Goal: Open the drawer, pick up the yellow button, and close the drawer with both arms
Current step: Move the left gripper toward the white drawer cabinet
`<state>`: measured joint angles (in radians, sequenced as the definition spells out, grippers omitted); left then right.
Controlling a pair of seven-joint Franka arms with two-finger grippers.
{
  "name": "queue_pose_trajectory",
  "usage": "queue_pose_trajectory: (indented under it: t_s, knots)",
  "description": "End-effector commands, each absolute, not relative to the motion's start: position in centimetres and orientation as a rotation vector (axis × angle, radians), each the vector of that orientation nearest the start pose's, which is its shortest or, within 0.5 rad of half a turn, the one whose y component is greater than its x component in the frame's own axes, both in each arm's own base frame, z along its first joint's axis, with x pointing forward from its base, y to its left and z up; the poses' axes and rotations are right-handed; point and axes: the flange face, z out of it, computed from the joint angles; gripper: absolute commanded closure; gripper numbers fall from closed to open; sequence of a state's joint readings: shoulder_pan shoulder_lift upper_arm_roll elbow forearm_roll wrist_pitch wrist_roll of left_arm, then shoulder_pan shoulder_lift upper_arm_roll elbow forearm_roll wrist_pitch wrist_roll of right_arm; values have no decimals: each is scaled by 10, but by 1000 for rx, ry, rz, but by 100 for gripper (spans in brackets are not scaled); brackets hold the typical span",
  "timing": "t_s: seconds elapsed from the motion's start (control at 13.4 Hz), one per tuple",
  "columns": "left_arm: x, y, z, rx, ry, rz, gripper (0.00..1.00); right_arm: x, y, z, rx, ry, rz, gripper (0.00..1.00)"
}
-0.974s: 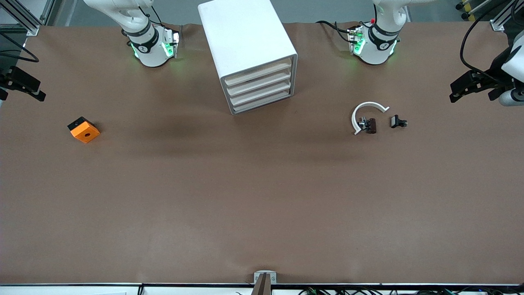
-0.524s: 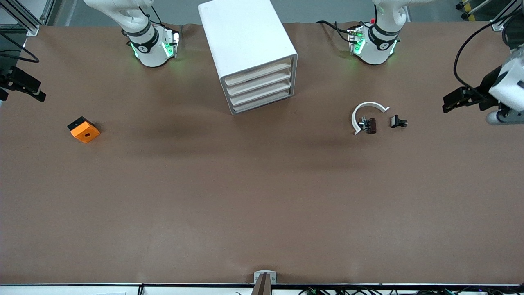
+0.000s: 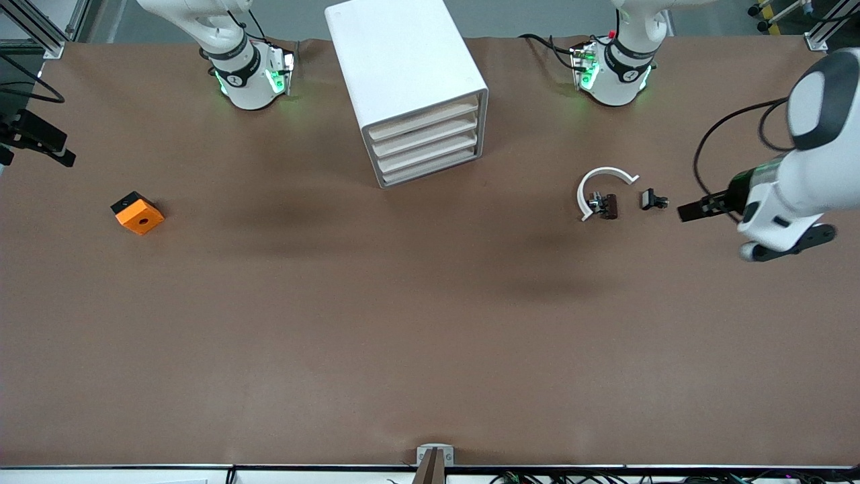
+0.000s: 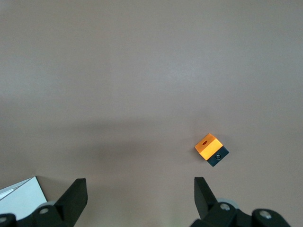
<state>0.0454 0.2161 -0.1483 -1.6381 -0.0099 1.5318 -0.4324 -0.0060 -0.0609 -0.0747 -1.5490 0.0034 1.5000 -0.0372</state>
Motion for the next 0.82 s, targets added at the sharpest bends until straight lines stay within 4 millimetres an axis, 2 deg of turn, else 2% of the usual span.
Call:
queue_pose_trajectory:
  t_s: [0.0,0.07,0.22,0.52,0.67,0.75]
  knots:
    - [592,-79,426,-2955,-637,591,0,529,-48,665,-3143,58,-21,0]
    - [593,-94,409,-2926,-706,618,0,529,-47,665,-3144,54,-21,0]
    - [596,-109,377,-2864,-959,705,0,529,-47,665,-3144,54,-21,0]
    - [592,-151,344,-2675,-1296,828,0,528,-49,669,-3142,65,-33,0]
    - [587,-176,327,-2507,-1451,836,0,528,-51,673,-3139,70,-43,0]
    - [582,-195,320,-2405,-1541,832,0,528,-50,673,-3139,72,-41,0]
